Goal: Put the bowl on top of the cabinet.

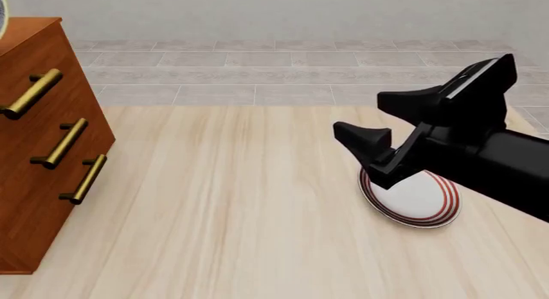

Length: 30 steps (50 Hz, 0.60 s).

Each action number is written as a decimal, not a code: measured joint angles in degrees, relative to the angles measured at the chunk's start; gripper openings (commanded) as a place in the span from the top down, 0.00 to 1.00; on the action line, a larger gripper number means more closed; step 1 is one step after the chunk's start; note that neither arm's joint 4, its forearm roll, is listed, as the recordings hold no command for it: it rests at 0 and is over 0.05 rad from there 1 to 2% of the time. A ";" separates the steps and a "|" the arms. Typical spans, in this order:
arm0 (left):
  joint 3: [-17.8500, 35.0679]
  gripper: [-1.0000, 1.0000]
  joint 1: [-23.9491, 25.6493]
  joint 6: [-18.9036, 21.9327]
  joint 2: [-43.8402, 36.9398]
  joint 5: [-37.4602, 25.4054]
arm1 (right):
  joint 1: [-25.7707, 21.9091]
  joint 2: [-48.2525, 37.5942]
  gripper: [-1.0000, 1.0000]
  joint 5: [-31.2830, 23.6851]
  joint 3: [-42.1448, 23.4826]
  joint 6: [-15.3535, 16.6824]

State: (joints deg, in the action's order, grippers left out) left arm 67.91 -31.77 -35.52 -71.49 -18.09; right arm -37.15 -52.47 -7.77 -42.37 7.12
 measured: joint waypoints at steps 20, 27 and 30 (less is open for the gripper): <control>-1.43 0.00 -0.15 -0.73 -0.23 1.40 | -0.05 -0.17 0.00 0.16 0.15 0.05; -1.48 0.00 -0.25 -0.90 0.10 1.31 | -0.05 -0.01 0.00 0.08 0.17 0.07; -1.35 0.00 -0.45 -0.90 0.34 1.23 | -0.06 0.05 0.00 0.05 0.18 0.08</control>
State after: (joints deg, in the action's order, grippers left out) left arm 66.56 -32.22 -36.43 -71.15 -16.86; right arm -37.21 -52.42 -7.72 -42.19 7.20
